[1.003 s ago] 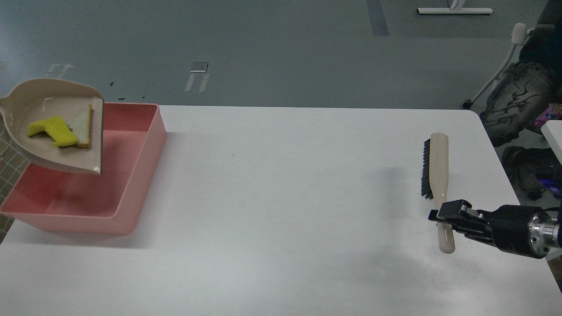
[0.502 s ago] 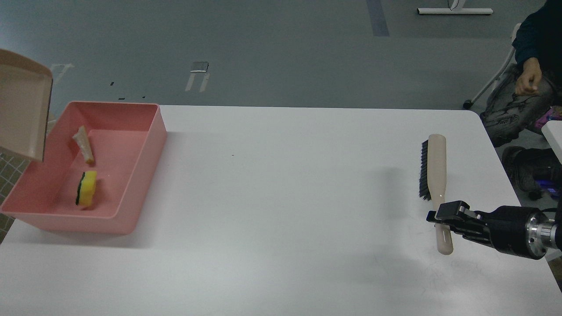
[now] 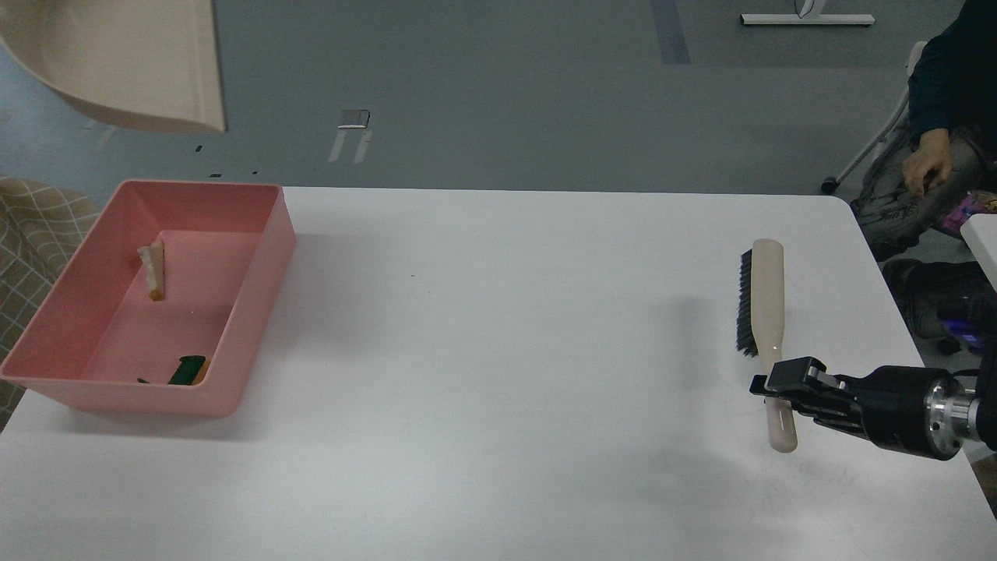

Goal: Sweep and dump garbage into bin
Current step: 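Lower the empty dustpan back onto the table with the left gripper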

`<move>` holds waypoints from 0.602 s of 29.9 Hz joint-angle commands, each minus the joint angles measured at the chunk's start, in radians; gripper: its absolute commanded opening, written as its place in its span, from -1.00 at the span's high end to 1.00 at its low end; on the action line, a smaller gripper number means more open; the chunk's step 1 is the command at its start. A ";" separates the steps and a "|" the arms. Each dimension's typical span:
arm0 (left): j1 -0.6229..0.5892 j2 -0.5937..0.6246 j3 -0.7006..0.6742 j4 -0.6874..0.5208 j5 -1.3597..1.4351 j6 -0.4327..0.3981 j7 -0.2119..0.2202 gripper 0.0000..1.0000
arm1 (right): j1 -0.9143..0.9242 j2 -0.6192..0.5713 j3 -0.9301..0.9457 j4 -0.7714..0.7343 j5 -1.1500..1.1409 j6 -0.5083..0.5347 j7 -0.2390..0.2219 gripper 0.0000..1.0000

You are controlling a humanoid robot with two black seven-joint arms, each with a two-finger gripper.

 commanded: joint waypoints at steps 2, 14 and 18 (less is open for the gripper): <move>-0.001 -0.137 0.018 -0.129 0.023 0.094 0.079 1.00 | -0.011 0.001 0.001 -0.003 -0.004 -0.001 0.008 1.00; -0.006 -0.612 0.283 -0.183 0.355 0.272 0.125 1.00 | -0.031 0.001 0.000 -0.019 -0.014 -0.001 0.008 1.00; -0.010 -0.715 0.337 -0.156 0.359 0.308 0.130 1.00 | -0.037 0.001 -0.002 -0.019 -0.016 -0.001 0.008 1.00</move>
